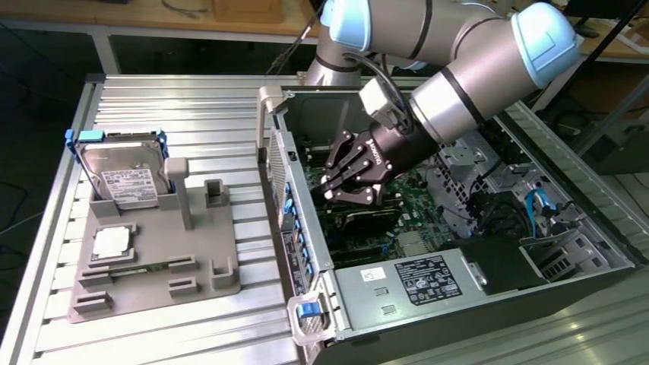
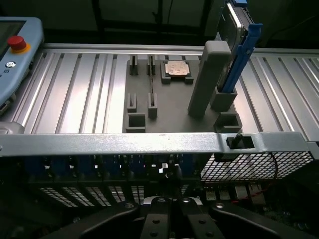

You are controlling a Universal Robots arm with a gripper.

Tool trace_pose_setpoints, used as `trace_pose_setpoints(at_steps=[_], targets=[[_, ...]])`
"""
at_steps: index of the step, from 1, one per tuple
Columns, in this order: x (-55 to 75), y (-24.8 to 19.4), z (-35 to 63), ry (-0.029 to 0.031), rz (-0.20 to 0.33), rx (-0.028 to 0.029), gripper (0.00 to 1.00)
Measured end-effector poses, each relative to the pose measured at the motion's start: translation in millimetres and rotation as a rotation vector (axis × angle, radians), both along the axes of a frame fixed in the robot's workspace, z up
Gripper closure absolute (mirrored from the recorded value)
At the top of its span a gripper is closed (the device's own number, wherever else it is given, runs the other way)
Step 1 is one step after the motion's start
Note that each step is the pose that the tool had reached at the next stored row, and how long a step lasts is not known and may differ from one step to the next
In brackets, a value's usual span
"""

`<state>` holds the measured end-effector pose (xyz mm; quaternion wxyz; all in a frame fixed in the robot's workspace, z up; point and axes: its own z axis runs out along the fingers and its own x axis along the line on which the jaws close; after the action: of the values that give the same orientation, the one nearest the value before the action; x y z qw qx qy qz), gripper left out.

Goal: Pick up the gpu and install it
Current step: 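Press down on the gpu until it lock into place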

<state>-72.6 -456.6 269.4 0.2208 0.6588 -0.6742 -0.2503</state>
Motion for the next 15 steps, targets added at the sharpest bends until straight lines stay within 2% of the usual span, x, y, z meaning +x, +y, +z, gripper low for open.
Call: trace_pose_setpoints(at_steps=[7,15], targets=[[-4.4,-0.1,-7.6,0.0001,0.0,-0.0004,0.89],[-2.9,0.0,-7.8,-0.0004,0.0,0.001,0.89]])
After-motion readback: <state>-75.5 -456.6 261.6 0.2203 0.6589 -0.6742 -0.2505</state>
